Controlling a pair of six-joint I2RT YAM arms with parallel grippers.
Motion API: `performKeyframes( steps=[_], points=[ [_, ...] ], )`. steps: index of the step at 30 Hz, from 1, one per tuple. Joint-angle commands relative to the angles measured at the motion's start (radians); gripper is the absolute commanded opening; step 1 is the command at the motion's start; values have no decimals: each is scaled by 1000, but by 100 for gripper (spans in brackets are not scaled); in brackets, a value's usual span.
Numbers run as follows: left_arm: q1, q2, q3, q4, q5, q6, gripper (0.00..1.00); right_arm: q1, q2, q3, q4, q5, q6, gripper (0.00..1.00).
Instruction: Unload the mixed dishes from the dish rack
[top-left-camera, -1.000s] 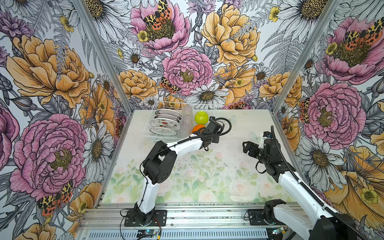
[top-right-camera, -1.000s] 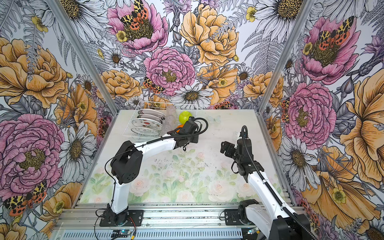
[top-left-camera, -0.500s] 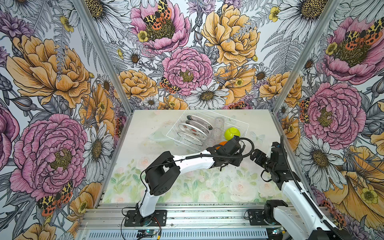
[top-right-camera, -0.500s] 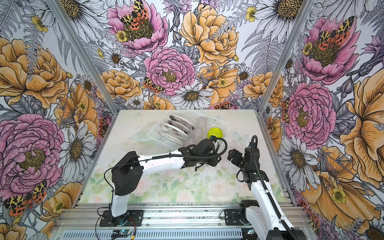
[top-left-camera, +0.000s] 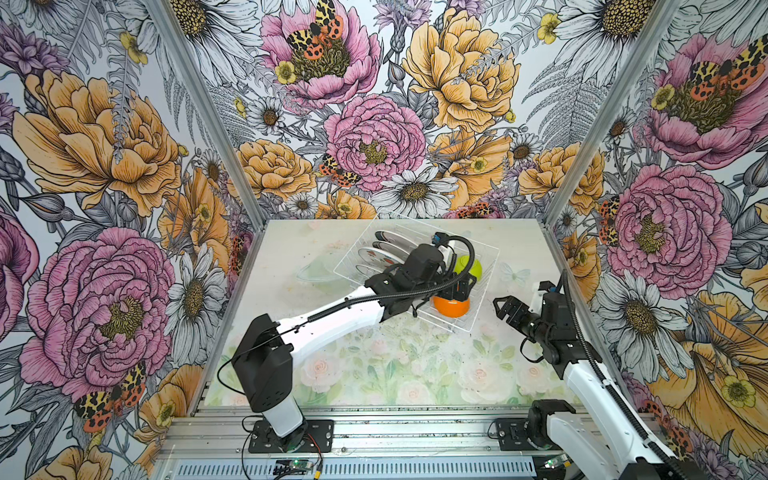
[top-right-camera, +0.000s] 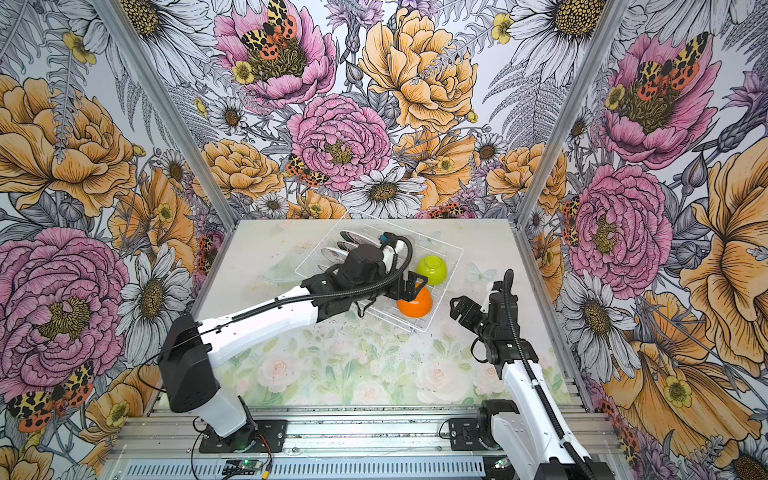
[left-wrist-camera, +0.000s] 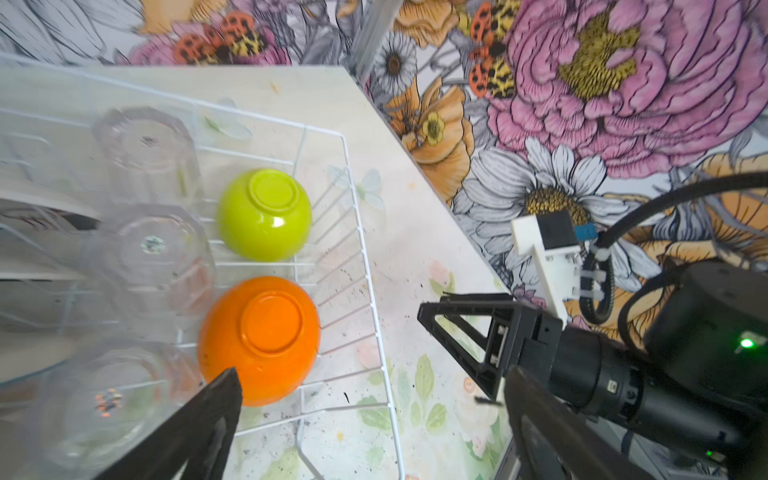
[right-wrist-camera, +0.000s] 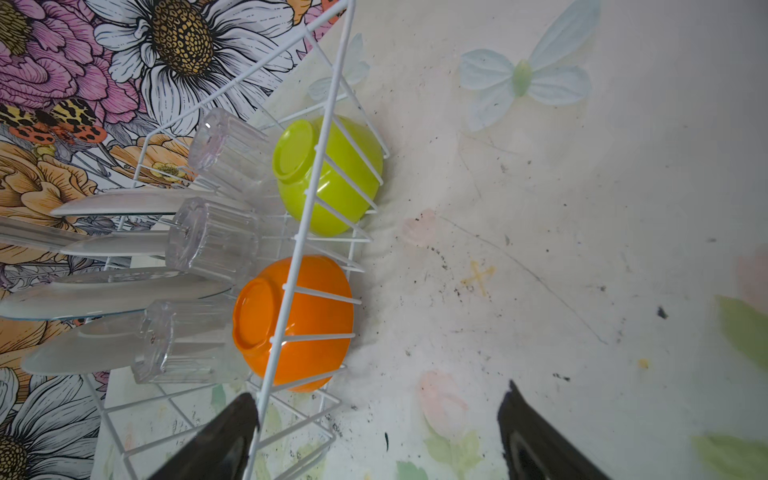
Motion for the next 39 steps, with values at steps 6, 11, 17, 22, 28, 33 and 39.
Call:
performKeyframes(
  steps=[6, 11, 17, 22, 28, 33, 39],
  points=[
    [331, -169, -186, -54, -24, 55, 94, 138, 165, 158, 14, 54, 6, 90],
    [498, -242, -314, -37, -165, 79, 81, 159, 261, 198, 13, 96, 6, 87],
    [648, -169, -368, 6, -127, 76, 79, 162, 302, 218, 15, 135, -11, 87],
    [696, -56, -347, 39, -87, 91, 74, 162, 347, 245, 15, 130, -14, 86],
    [705, 88, -229, -2, -95, 183, 69, 161, 378, 259, 15, 127, -22, 84],
    [707, 169, -163, -26, -134, 239, 66, 162, 393, 257, 14, 127, -29, 83],
    [707, 200, -128, -10, -139, 272, 66, 163, 430, 275, 15, 127, -32, 78]
  ],
)
